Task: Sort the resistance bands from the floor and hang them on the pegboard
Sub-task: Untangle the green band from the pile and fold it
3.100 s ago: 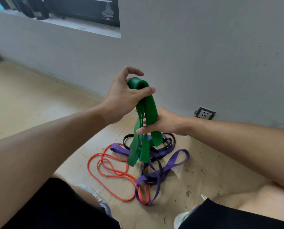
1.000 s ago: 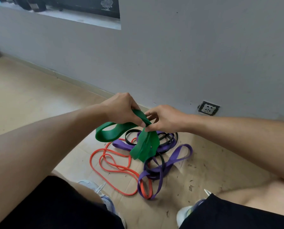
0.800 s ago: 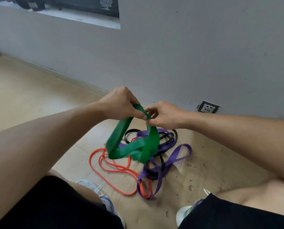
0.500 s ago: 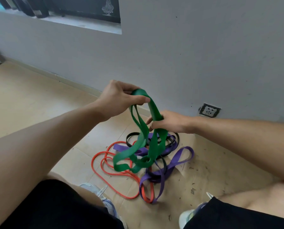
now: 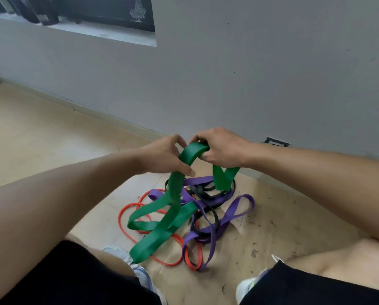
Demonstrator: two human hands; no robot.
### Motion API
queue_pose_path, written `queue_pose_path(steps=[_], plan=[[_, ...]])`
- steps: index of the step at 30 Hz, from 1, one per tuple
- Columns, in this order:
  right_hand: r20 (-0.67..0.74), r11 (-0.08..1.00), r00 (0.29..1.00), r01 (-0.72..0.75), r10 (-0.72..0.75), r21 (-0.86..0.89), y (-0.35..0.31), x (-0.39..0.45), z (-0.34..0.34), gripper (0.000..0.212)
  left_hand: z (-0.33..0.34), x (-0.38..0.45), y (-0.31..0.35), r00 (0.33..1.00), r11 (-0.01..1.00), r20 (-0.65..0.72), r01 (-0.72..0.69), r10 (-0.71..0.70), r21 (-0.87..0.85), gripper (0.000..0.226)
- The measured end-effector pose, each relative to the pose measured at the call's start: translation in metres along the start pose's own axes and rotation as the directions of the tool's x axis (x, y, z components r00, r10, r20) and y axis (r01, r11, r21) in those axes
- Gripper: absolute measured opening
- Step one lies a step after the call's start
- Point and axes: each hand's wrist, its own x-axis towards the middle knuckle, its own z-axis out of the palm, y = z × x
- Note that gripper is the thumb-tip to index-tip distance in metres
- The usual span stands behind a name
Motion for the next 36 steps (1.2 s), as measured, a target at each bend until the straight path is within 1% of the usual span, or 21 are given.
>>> queue_pose_path(steps=[1, 2, 3, 5, 7, 9, 10, 11, 12, 15, 16, 19, 21, 23, 25, 28, 30, 32, 34, 36], plan=[[0.004, 1.000, 1.000, 0.021, -0.021, -0.010, -0.004, -0.002, -0.003, 0.032, 0.003, 0.002, 0.002, 1.000, 0.999, -0.012, -0.005, 0.005, 0.031, 0.059], [0.010, 1.000, 1.000, 0.015, -0.015, -0.011, -0.003, -0.002, -0.004, 0.042, 0.003, 0.003, 0.004, 1.000, 0.998, -0.024, -0.008, 0.010, 0.054, 0.047], [0.015, 1.000, 1.000, 0.001, -0.001, 0.008, -0.002, -0.003, -0.006, 0.047, 0.002, 0.003, 0.006, 0.999, 0.998, -0.042, -0.011, 0.014, 0.062, 0.033], [0.078, 0.995, 0.995, -0.064, 0.059, 0.070, 0.008, -0.004, -0.007, 0.049, -0.002, 0.000, 0.009, 0.995, 0.999, -0.089, -0.037, 0.038, 0.016, 0.014], [0.152, 0.981, 0.983, -0.122, 0.099, 0.149, 0.018, -0.008, -0.006, 0.046, -0.007, -0.002, 0.011, 0.989, 0.995, -0.127, -0.077, 0.069, -0.060, 0.008], [0.207, 0.968, 0.973, -0.145, 0.102, 0.207, 0.026, -0.011, -0.004, 0.038, -0.010, -0.005, 0.012, 0.987, 0.985, -0.142, -0.099, 0.078, -0.142, 0.005], [0.236, 0.965, 0.967, -0.149, 0.097, 0.215, 0.029, -0.011, -0.003, 0.033, -0.010, -0.005, 0.011, 0.987, 0.981, -0.143, -0.102, 0.079, -0.163, 0.006], [0.264, 0.961, 0.960, -0.156, 0.093, 0.228, 0.031, -0.011, -0.001, 0.030, -0.010, -0.005, 0.009, 0.986, 0.981, -0.145, -0.108, 0.084, -0.164, 0.013], [0.288, 0.955, 0.954, -0.164, 0.090, 0.247, 0.032, -0.010, 0.001, 0.032, -0.009, -0.004, 0.008, 0.984, 0.981, -0.154, -0.115, 0.091, -0.157, 0.022], [0.328, 0.935, 0.939, -0.202, 0.101, 0.293, 0.033, -0.009, 0.003, 0.053, -0.010, -0.006, 0.005, 0.977, 0.983, -0.202, -0.107, 0.075, -0.151, 0.041], [0.342, 0.929, 0.934, -0.215, 0.105, 0.302, 0.033, -0.010, 0.003, 0.052, -0.011, -0.007, 0.004, 0.975, 0.986, -0.218, -0.087, 0.054, -0.145, 0.045], [0.432, 0.915, 0.897, -0.251, 0.096, 0.317, 0.039, -0.010, 0.001, 0.033, -0.017, -0.007, -0.001, 0.964, 0.987, -0.267, -0.045, 0.002, -0.154, 0.057], [0.506, 0.918, 0.856, -0.277, 0.102, 0.283, 0.048, -0.011, 0.003, 0.030, -0.022, -0.005, -0.009, 0.949, 0.987, -0.315, -0.023, -0.028, -0.156, 0.061], [0.522, 0.921, 0.842, -0.302, 0.137, 0.245, 0.060, -0.012, 0.007, 0.029, -0.026, -0.003, -0.019, 0.935, 0.992, -0.350, 0.005, -0.050, -0.126, 0.061], [0.477, 0.915, 0.863, -0.317, 0.169, 0.250, 0.070, -0.012, 0.005, 0.028, -0.027, 0.001, -0.029, 0.933, 0.996, -0.355, 0.029, -0.059, -0.089, 0.059], [0.407, 0.899, 0.891, -0.332, 0.200, 0.285, 0.080, -0.013, -0.001, 0.028, -0.024, 0.007, -0.039, 0.925, 0.996, -0.368, 0.087, -0.093, -0.032, 0.047], [0.332, 0.887, 0.913, -0.344, 0.239, 0.308, 0.086, -0.013, -0.003, 0.026, -0.021, 0.010, -0.042, 0.928, 0.990, -0.352, 0.139, -0.122, 0.024, 0.048], [0.180, 0.866, 0.928, -0.369, 0.326, 0.337, 0.087, -0.012, -0.005, 0.023, -0.020, 0.011, -0.045, 0.938, 0.983, -0.310, 0.177, -0.154, 0.047, 0.051], [0.003, 0.849, 0.907, -0.396, 0.422, 0.351, 0.087, -0.011, -0.008, 0.018, -0.018, 0.011, -0.045, 0.952, 0.981, -0.255, 0.186, -0.168, 0.051, 0.052], [-0.137, 0.848, 0.876, -0.392, 0.463, 0.357, 0.085, -0.010, -0.010, 0.015, -0.016, 0.011, -0.042, 0.962, 0.987, -0.226, 0.162, -0.152, 0.025, 0.054]])
